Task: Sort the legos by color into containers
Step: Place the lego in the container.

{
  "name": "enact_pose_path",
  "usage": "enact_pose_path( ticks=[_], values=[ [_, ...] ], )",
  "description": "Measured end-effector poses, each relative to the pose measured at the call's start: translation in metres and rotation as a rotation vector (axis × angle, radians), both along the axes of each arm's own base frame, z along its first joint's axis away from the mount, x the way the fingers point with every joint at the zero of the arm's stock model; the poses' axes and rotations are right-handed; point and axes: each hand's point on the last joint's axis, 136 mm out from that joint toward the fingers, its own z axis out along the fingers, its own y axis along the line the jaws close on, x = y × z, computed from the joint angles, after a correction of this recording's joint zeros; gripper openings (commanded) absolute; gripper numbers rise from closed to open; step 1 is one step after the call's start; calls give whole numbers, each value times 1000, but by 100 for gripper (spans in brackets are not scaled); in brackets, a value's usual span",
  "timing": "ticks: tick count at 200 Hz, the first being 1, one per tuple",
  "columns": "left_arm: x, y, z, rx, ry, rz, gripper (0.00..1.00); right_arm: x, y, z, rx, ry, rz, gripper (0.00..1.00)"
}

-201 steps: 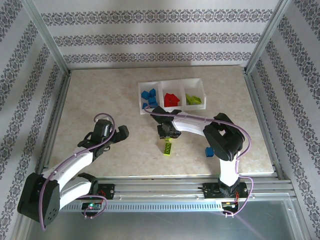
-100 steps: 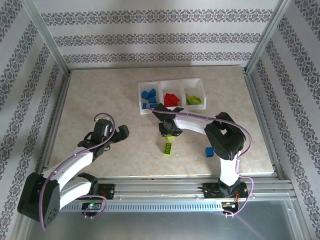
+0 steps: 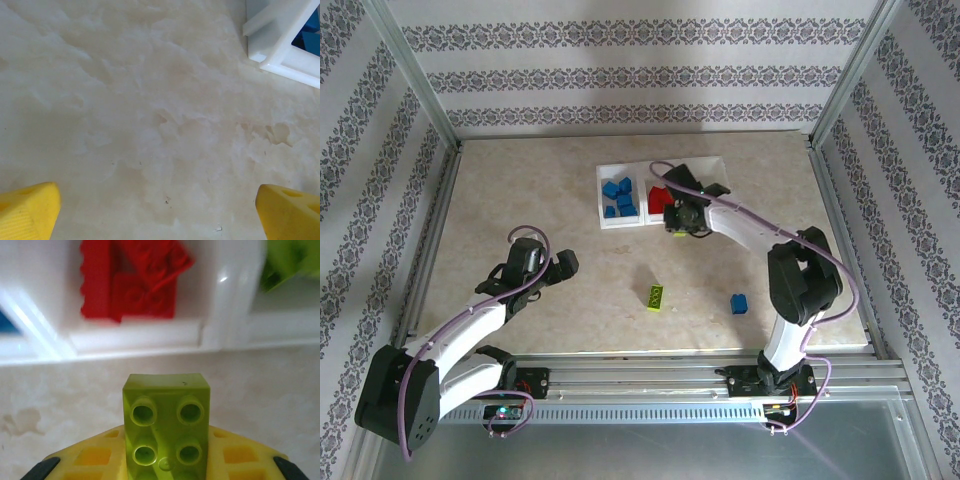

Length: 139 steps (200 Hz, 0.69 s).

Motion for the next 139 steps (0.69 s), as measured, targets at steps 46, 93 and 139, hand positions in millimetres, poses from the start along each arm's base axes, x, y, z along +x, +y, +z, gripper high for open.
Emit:
enact_pose_path(
  ticks=[46, 93, 139],
  values=[
    [0, 0, 3, -3, -10, 0, 100, 43, -37, 34, 14, -93, -60, 27],
    [1, 0, 9, -9, -29, 0, 100, 88, -58, 47, 5, -151, -90, 27],
    [0, 0, 12, -12, -41, 1, 100, 118, -76, 21, -28, -123, -108, 27]
  ],
)
